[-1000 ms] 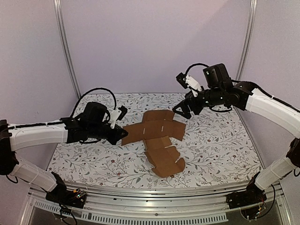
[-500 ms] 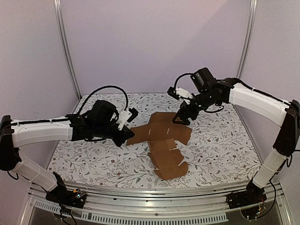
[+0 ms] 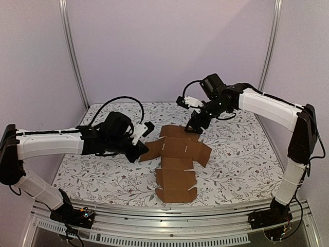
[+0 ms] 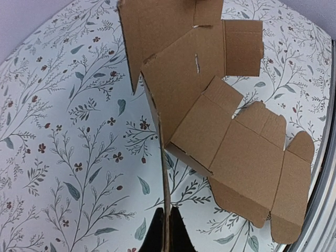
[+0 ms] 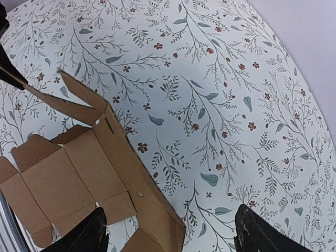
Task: Fold the paper box
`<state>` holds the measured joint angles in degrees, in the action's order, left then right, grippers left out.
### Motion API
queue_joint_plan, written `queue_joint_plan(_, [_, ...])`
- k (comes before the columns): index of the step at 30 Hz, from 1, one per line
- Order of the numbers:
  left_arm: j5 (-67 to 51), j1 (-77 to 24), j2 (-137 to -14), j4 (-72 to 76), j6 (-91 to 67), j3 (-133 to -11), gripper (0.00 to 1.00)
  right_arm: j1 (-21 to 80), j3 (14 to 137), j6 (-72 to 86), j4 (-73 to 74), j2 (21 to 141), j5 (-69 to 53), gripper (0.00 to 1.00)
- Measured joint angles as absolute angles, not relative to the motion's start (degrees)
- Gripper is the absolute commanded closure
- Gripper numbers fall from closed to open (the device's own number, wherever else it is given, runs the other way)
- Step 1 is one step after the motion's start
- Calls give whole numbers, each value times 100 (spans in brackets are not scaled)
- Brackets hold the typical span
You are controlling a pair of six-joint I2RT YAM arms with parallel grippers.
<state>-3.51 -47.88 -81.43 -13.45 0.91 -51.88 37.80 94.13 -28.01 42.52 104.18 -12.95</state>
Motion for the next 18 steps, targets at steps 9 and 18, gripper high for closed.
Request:
queue_joint_plan(9, [-202, -4812, -8180, -1494, 113, -5188, 100, 3778, 10055, -3079, 4351, 10995, -1498, 34])
queue_joint_plan(18, [-78, -4812, -8276, -1538, 110, -5188, 100, 3778, 9942, -3033, 4637, 11063, -1688, 37])
